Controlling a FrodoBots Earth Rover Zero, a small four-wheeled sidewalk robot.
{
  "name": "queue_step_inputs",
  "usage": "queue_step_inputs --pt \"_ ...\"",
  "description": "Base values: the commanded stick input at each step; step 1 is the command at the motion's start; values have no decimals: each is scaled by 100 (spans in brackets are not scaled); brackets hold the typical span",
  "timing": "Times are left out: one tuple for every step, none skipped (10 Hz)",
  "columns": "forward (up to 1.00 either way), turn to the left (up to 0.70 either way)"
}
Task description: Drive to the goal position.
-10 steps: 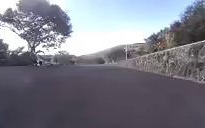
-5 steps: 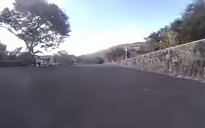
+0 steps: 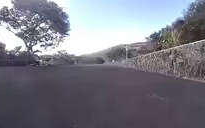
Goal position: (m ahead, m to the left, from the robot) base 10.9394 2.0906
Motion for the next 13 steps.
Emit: queue_step_inputs --pt "70 0" --pt "70 0" --pt "70 0" --pt "70 0" --pt "70 0" --pt "70 0" --pt "70 0" --pt "70 0" --pt "70 0" --pt "70 0" --pt "70 0" --pt "70 0" --pt "70 0"
